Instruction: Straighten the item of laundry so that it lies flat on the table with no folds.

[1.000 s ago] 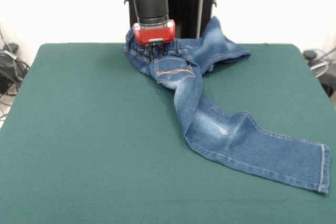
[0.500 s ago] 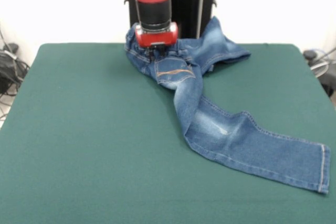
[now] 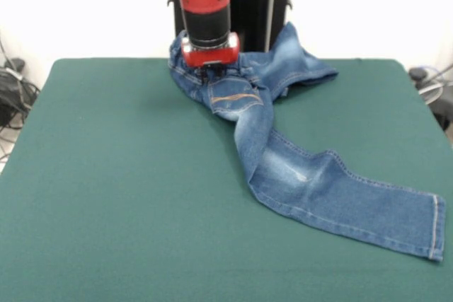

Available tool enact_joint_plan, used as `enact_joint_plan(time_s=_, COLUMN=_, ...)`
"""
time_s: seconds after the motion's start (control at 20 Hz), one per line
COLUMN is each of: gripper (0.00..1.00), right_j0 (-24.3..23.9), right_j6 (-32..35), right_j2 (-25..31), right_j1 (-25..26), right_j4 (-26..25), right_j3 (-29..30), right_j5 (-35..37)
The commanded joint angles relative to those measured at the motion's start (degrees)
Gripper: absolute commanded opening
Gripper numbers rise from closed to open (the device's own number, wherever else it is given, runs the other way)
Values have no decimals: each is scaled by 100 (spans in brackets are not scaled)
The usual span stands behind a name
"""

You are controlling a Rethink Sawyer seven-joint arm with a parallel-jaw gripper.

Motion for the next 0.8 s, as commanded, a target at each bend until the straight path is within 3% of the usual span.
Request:
enact_joint_plan(time_s=0.05, gripper=0, right_j0=-183, right_j6=-63, right_j2=930, right_j1=1314, right_j4=198, right_j3=-2342, right_j5=509)
enact_joint_plan(time_s=0.2, gripper=0, right_j0=-290, right_j6=-91, right_j2=1041, right_j1=1033, right_j4=201, right_j3=-2233, right_j5=871)
enact_joint_plan(time_s=0.6, gripper=0, right_j0=-100, right_j6=81, right_j2=1122, right_j1=-807, right_j4=602, right_j3=-1326, right_j5=2488)
enact_joint_plan(time_s=0.8, gripper=0, right_j0=-73, right_j6=82, right_j2=1187, right_j1=-1045, right_j4=705, right_j3=-1241, right_j5=2767)
